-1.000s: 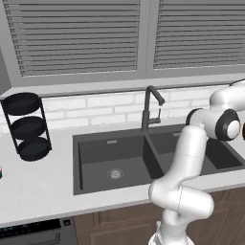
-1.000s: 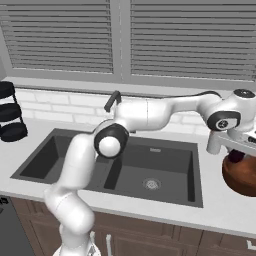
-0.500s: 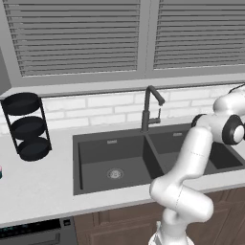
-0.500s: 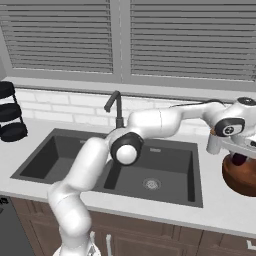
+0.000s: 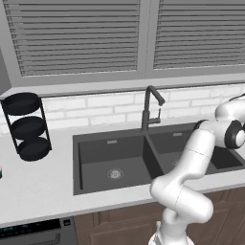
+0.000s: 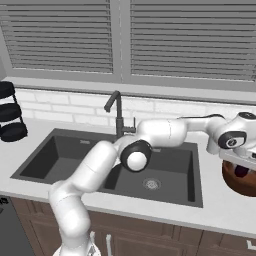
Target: Pick the eggplant from the sink and place it in the bowl. Then pick the bowl and place it in the microwave. Then close the microwave door and press the start button.
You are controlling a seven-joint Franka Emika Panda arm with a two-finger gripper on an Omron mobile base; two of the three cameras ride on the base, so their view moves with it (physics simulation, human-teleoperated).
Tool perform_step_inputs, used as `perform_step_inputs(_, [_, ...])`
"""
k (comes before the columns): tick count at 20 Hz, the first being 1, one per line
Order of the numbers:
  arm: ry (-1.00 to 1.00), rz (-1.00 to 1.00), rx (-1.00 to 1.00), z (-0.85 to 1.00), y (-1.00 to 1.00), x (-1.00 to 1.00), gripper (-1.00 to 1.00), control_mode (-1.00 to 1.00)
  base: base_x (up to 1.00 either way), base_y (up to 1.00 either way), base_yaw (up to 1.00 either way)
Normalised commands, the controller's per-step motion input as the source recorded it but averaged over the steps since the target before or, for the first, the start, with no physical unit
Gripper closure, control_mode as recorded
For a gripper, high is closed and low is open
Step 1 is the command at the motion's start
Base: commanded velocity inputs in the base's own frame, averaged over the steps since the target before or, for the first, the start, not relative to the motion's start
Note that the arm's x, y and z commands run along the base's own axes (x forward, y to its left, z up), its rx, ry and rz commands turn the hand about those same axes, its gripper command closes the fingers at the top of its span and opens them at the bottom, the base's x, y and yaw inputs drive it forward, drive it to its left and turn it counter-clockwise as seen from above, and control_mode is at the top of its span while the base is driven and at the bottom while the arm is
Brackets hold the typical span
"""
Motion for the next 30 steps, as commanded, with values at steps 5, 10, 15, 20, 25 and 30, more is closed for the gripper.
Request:
perform_step_inputs(5, [0.03, 0.00, 0.00, -0.42, 0.00, 0.02, 1.00, -1.00, 0.00, 0.00, 0.00])
perform_step_inputs(10, [0.00, 0.00, 0.00, -0.31, 0.00, 0.01, 1.00, -1.00, 0.00, 0.00, 0.00])
perform_step_inputs(15, [0.00, 0.00, 0.00, -0.30, 0.00, 0.07, -1.00, -1.00, 0.00, 0.00, 0.00])
perform_step_inputs(20, [-0.02, 0.10, 0.05, -0.19, 0.00, 0.13, -1.00, -1.00, 0.00, 0.00, 0.00])
perform_step_inputs(25, [-0.04, 0.07, 0.01, 0.01, 0.09, 0.01, -1.00, -1.00, 0.00, 0.00, 0.00])
perform_step_inputs(30, [-0.01, 0.00, 0.00, 0.14, 0.35, 0.00, -1.00, -1.00, 0.00, 0.00, 0.00])
